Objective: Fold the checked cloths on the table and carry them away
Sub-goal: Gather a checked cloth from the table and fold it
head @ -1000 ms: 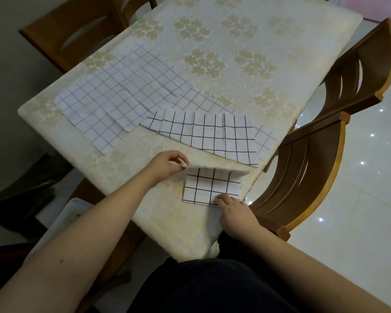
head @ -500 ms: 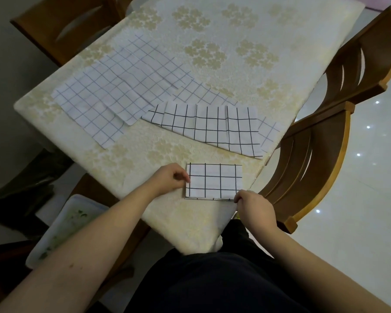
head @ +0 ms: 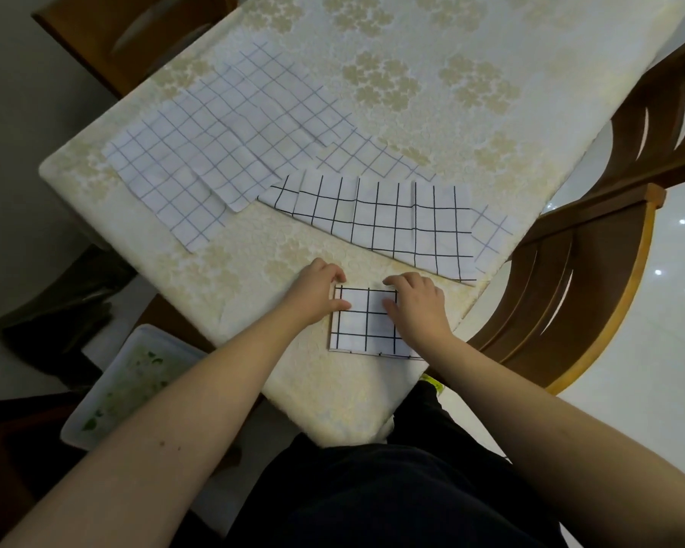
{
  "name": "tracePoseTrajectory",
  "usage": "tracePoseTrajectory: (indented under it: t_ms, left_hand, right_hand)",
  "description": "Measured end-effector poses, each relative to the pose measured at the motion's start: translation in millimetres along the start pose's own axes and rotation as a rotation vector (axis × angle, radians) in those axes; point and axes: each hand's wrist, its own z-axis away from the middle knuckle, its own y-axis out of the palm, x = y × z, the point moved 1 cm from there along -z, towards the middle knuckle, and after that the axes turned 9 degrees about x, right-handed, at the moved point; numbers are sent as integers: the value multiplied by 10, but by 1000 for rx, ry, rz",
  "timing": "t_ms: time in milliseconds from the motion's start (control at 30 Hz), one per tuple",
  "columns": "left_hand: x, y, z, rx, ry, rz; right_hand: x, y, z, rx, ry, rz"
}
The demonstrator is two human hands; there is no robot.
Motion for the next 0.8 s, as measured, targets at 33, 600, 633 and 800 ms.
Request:
tracePoseTrajectory:
  t_ms: [33, 600, 633, 800]
  left_hand:
    - [-10, -5, -15, 5, -3, -35]
    - [8, -43, -56, 102, 36, -26]
    - [17, -40, -59, 109, 43, -61]
    - [28, -36, -31, 108, 64, -95]
  right_hand:
    - [12, -1, -61, 16, 1, 8]
    - [52, -269, -426, 337, -92, 203]
    - [-8, -302, -402, 348, -98, 237]
    - [-412, -486, -232, 400, -33, 318]
